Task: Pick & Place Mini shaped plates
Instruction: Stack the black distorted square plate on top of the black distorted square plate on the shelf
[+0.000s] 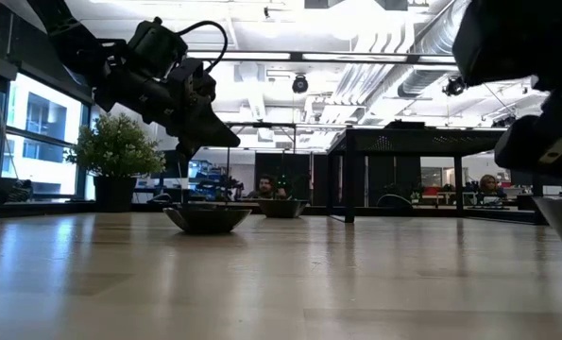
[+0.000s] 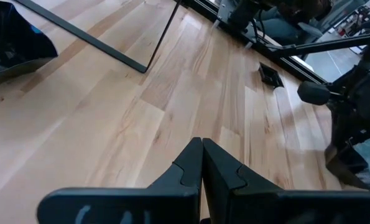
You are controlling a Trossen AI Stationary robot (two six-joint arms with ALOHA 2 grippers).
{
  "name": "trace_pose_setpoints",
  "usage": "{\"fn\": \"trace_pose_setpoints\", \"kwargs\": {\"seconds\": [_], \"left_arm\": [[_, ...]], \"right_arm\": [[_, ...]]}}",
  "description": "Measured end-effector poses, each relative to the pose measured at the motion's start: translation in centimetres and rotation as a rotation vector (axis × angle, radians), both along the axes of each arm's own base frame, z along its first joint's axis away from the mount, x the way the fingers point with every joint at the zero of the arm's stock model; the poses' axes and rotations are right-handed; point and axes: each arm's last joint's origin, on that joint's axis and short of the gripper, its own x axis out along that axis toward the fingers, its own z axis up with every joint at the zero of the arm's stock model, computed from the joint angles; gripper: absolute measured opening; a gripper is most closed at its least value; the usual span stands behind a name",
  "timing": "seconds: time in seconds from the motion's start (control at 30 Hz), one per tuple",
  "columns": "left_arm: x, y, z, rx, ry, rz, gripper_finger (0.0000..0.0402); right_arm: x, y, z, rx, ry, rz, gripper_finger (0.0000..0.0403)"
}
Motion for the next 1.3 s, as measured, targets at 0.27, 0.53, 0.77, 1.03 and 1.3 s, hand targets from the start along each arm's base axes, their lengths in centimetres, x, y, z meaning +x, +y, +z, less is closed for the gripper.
{"fn": "trace_pose_setpoints", "kwargs": {"seconds": [0.27, 0.53, 0.77, 1.03, 1.3], "left_arm": [[0.0, 0.0, 0.0, 0.023, -0.002, -0.008, 0.0001], [0.0, 0.0, 0.0, 0.062, -0.005, -0.022, 0.0001], [0.0, 0.0, 0.0, 0.063, -0.002, -0.024, 0.0001], [0.0, 0.0, 0.0, 0.063, -0.001, -0.024, 0.0001], [-0.1, 0.0, -0.2, 0.051, 0.021, -0.024, 0.0001]], "right_arm": [[1.3, -1.3, 3.2, 0.017, -0.013, -0.077, 0.0003], [0.7, -4.3, 6.7, 0.114, 0.004, -0.177, 0.0018], [0.4, -1.0, 4.3, 0.143, 0.085, -0.031, 0.0108], [0.6, 0.0, 1.8, -0.018, 0.072, -0.078, 0.0148], [1.7, 0.8, -0.1, -0.007, 0.036, -0.028, 0.0108]]}}
